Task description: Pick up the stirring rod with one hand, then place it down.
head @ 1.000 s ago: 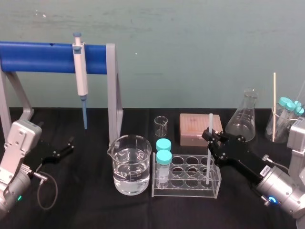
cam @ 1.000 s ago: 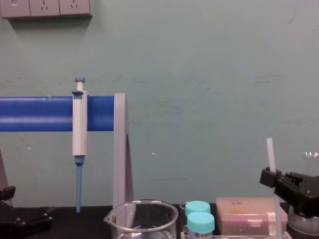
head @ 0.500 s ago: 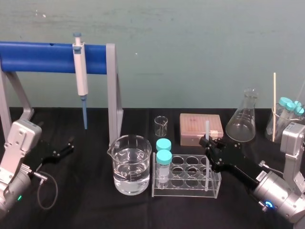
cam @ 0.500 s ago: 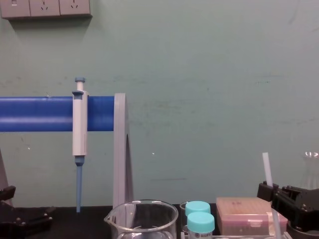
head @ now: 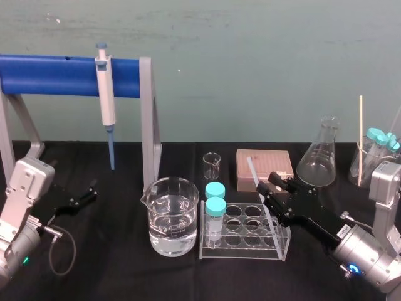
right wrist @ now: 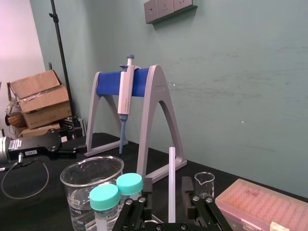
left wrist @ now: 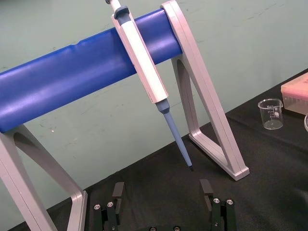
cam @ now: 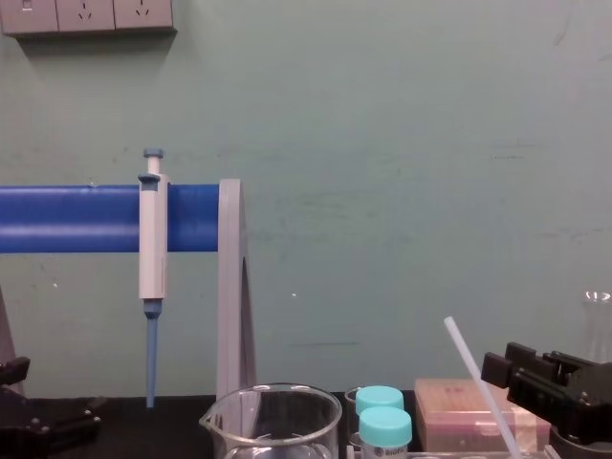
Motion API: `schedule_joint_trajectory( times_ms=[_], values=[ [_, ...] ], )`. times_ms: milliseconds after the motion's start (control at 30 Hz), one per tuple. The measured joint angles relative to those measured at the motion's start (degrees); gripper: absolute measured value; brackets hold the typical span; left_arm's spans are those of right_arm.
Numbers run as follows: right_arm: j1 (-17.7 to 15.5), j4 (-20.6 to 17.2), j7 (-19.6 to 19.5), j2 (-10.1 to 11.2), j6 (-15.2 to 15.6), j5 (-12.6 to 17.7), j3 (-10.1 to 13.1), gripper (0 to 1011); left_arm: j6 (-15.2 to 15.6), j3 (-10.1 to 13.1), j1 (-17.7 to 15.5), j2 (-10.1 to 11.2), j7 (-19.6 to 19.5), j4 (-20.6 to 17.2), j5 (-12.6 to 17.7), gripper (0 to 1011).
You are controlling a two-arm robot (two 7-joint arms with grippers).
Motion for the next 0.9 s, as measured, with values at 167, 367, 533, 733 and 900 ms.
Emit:
schedule_joint_trajectory(
  times_ms=[167,367,533,733,900],
  values=[
    [0.0,0.0,0.1,0.0,0.0,0.0,0.0,492,0.0,0.0,0.0,0.0,0.0,0.0,0.0,1000],
    [0.0,0.0,0.1,0.0,-0.1,0.1,0.1,716,0.0,0.0,0.0,0.0,0.0,0.0,0.0,1000],
    [-0.1,-0.2,-0.6,0.0,-0.1,-0.2,0.4,840,0.0,0.0,0.0,0.0,0.0,0.0,0.0,1000],
    [-2.2,-3.6,-14.3,-0.8,1.2,-6.2,4.4,997,0.0,0.0,0.0,0.0,0.0,0.0,0.0,1000],
    [-3.5,-4.2,-26.5,-2.3,8.0,-11.3,6.7,1003,0.0,0.0,0.0,0.0,0.0,0.0,0.0,1000]
  ],
)
